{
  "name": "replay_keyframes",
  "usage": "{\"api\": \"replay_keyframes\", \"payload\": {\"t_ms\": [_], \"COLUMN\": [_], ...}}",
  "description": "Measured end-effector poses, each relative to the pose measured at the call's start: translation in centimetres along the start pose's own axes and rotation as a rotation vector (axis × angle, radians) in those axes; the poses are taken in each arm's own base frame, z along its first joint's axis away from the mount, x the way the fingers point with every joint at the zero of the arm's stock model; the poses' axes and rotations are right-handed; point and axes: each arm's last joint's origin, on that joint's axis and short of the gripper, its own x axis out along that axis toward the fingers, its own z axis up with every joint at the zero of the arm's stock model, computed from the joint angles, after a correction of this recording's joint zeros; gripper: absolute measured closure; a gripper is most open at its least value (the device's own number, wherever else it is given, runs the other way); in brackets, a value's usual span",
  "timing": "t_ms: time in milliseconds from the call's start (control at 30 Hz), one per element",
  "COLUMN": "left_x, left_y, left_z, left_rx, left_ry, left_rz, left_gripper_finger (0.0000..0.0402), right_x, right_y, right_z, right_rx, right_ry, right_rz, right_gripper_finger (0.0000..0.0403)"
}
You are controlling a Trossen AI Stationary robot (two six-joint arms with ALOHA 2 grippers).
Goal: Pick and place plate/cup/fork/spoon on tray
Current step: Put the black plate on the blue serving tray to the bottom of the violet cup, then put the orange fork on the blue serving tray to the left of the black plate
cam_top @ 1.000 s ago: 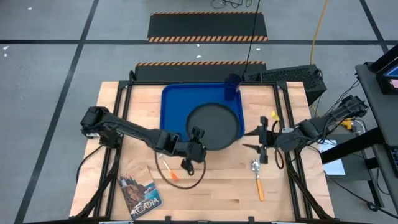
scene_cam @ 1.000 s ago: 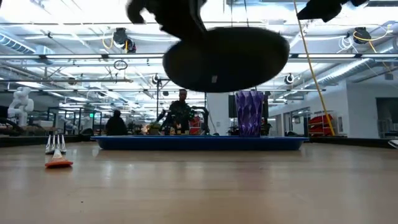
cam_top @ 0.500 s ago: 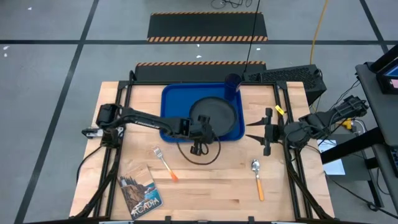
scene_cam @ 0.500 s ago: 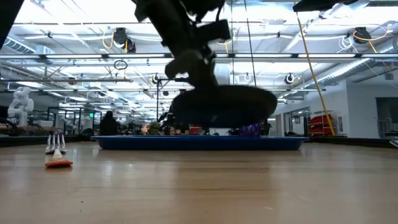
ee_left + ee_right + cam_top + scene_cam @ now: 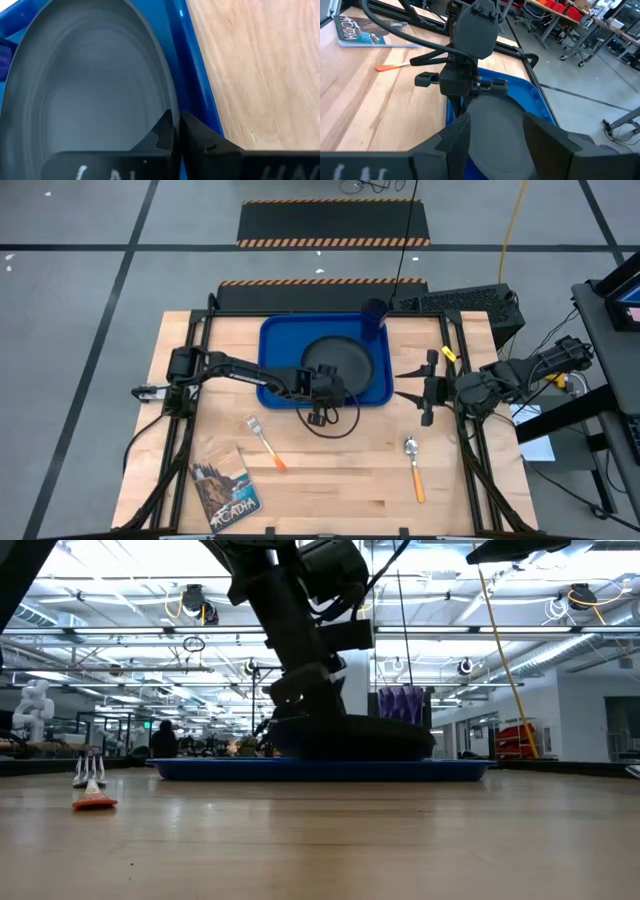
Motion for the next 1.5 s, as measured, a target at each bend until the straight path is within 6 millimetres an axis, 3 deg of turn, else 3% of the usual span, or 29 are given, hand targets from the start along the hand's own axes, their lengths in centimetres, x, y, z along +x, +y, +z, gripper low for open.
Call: {"api": "replay_keyframes", "payload": {"t_ms": [233, 600, 933, 1000, 1167, 1333, 1500], "left_x": [0.2, 0.4, 0.3, -0.4, -4.5, -8.8, -11.1], "left_y": [0.2, 1.6, 1.6, 1.4, 0.7, -0.4, -4.1], "left_z": [0.3, -0.2, -0.2, 0.1, 1.2, 1.8, 2.1], "left_rx": [-0.004, -0.121, -0.170, -0.194, -0.269, -0.485, -0.639], "left_ry": [-0.033, -0.031, -0.045, -0.055, -0.119, -0.163, -0.131], "left_rz": [0.012, 0.020, -0.021, -0.024, -0.037, -0.072, -0.109], "left_gripper_finger": [0.0359, 0.0356, 0.0355, 0.0355, 0.0355, 0.0355, 0.0355], "right_x": [0.0, 0.0, 0.7, 0.7, 0.7, 0.7, 0.7], "right_y": [0.0, 0.0, 0.6, 0.6, 0.6, 0.5, 0.5], "right_z": [0.0, -0.1, -1.3, -1.2, -1.1, -0.8, -0.6], "right_rx": [0.016, 0.021, -0.009, -0.008, -0.018, -0.008, -0.019], "right_ry": [0.001, 0.009, 0.033, 0.028, 0.019, -0.014, -0.026], "right_rz": [0.001, 0.002, 0.004, 0.003, 0.001, -0.002, -0.004], "right_gripper_finger": [0.0227, 0.0227, 0.0227, 0.0227, 0.0227, 0.0227, 0.0227]}}
